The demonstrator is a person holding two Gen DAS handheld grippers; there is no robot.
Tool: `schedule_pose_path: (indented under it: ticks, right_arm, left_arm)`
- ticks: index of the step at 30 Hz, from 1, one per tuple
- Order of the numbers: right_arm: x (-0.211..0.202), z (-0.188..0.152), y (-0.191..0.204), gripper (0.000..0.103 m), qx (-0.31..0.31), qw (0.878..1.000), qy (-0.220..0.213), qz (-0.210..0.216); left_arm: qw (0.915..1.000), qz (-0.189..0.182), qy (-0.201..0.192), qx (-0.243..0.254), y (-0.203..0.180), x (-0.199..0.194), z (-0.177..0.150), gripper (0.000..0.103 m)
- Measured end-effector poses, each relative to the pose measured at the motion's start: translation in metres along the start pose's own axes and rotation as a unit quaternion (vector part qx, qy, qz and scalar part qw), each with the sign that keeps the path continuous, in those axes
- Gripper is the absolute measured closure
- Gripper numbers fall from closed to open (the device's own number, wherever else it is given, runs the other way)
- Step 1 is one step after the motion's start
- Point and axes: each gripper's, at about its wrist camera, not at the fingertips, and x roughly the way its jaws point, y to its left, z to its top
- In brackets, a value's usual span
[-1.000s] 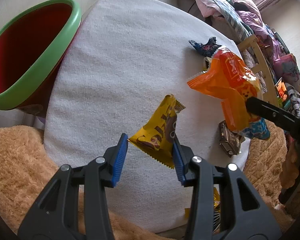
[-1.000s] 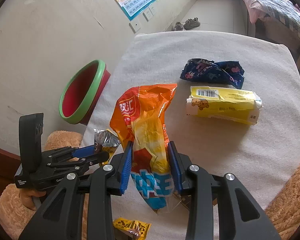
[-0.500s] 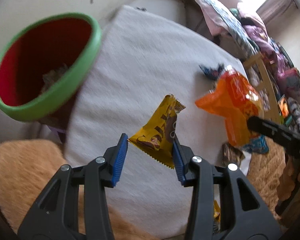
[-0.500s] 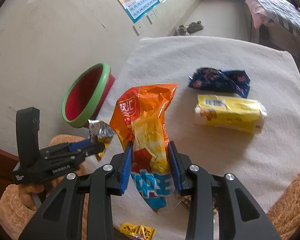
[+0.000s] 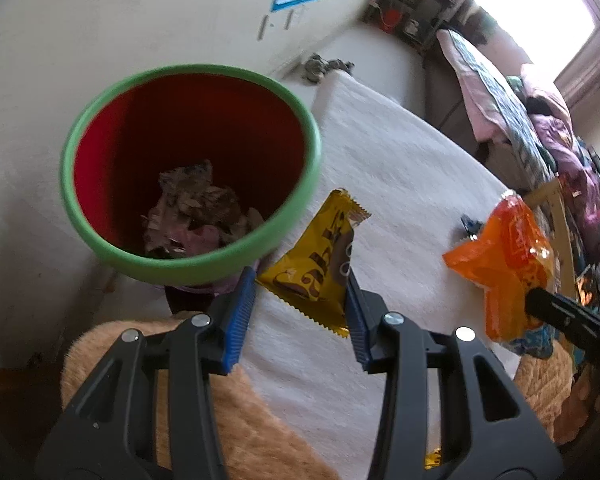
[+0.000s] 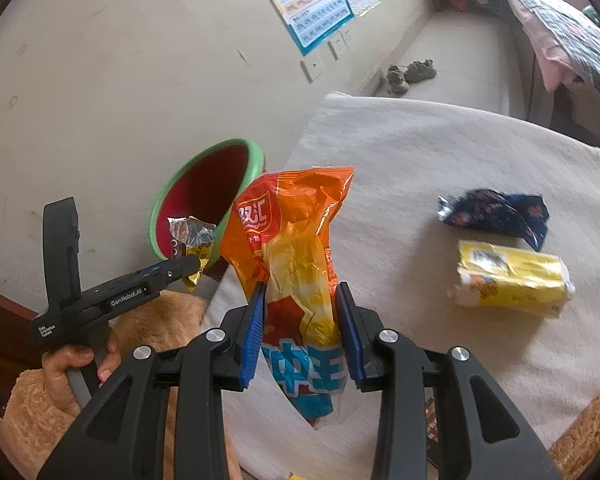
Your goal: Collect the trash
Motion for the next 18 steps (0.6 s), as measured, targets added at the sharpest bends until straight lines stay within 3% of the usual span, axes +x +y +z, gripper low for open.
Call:
schedule_pose_path:
  ticks: [18]
  right_arm:
    - [0.033,0.049,0.048,0.069,-0.033,0.999,-0.003,0.033]
  left_arm:
    - [0.9974,0.037,-0.034,-0.051,0.043,-0.012,0.034,0.062]
